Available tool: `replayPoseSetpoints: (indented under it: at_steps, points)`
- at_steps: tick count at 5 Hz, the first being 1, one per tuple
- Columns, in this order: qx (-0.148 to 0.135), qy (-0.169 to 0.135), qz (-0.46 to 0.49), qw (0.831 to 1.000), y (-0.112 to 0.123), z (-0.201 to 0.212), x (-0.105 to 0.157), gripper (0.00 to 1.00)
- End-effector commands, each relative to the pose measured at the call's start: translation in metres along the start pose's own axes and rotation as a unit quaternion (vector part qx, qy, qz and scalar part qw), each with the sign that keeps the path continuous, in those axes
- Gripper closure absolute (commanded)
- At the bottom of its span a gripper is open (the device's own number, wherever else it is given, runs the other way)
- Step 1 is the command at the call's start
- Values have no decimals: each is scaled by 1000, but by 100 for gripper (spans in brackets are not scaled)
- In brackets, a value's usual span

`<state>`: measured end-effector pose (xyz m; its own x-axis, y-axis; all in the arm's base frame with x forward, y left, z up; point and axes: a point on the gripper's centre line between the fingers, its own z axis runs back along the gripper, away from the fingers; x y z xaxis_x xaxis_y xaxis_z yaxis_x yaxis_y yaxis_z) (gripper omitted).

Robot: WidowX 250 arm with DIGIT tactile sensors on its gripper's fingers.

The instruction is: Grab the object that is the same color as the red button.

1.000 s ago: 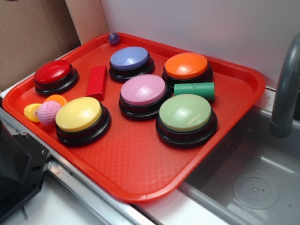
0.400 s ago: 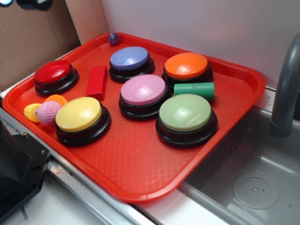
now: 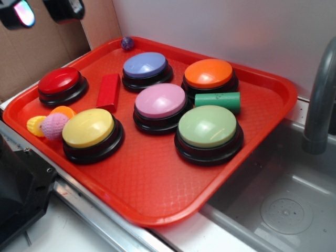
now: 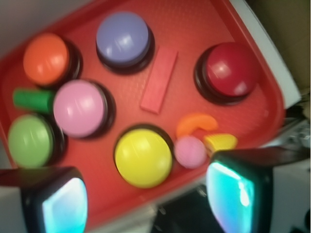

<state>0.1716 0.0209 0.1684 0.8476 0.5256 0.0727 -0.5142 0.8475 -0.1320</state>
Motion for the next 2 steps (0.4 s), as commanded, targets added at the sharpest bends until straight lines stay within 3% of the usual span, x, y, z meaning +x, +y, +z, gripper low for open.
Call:
replayPoseSetpoints:
  at_steps: [1,2]
  points:
    - [8,-33,91,995,3,-63,35,0]
    - [7,-41,111,993,5,-89,41,0]
